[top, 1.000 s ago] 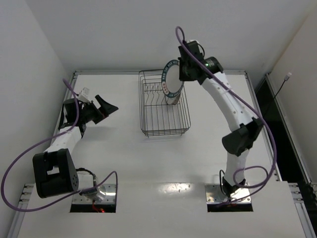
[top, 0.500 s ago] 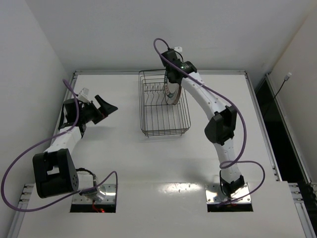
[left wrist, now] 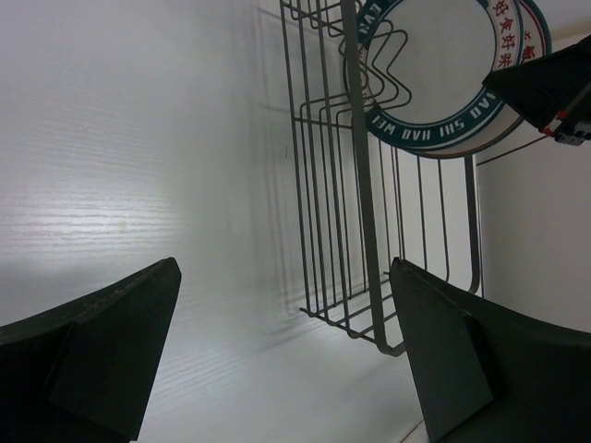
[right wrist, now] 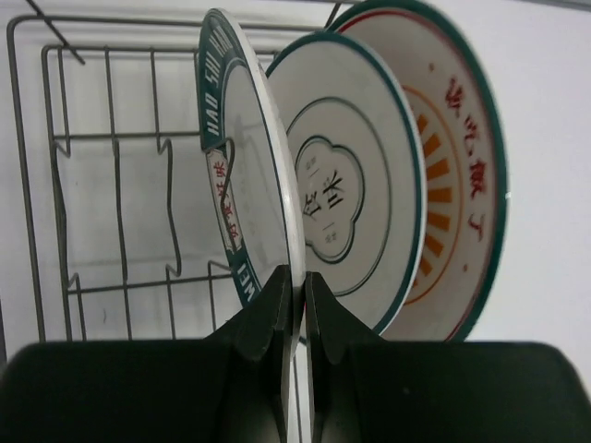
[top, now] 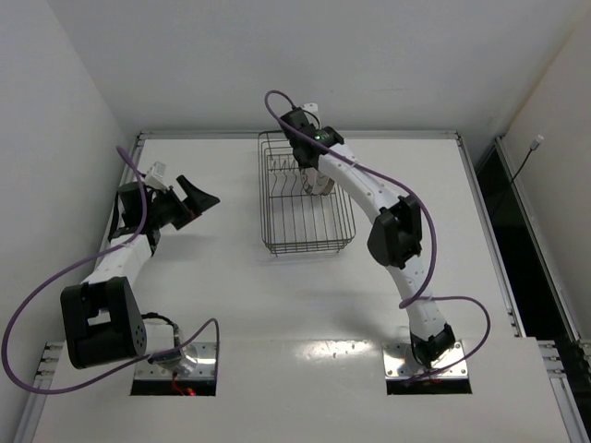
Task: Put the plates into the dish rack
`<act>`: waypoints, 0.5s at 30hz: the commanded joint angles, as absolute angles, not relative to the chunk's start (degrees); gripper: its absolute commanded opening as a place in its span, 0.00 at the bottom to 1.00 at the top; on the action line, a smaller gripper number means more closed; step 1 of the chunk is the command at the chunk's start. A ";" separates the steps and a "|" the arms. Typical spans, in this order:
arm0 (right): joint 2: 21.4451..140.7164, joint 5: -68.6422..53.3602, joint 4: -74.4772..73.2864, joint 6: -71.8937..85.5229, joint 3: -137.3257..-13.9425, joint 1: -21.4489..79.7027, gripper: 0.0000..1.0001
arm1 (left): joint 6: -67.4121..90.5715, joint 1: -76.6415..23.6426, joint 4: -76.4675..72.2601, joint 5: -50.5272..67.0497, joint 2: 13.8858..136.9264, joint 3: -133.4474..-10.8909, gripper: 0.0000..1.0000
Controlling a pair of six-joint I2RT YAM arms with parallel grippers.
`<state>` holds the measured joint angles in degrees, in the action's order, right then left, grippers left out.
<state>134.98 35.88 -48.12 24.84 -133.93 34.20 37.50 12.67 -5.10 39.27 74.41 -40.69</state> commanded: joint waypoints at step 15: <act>105.00 26.38 -58.18 27.43 -119.56 34.99 0.92 | 34.55 12.30 -3.16 38.59 74.79 -43.68 0.99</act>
<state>117.95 27.07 -55.42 28.16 -122.54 36.25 36.34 12.67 -3.20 39.11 74.85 -41.56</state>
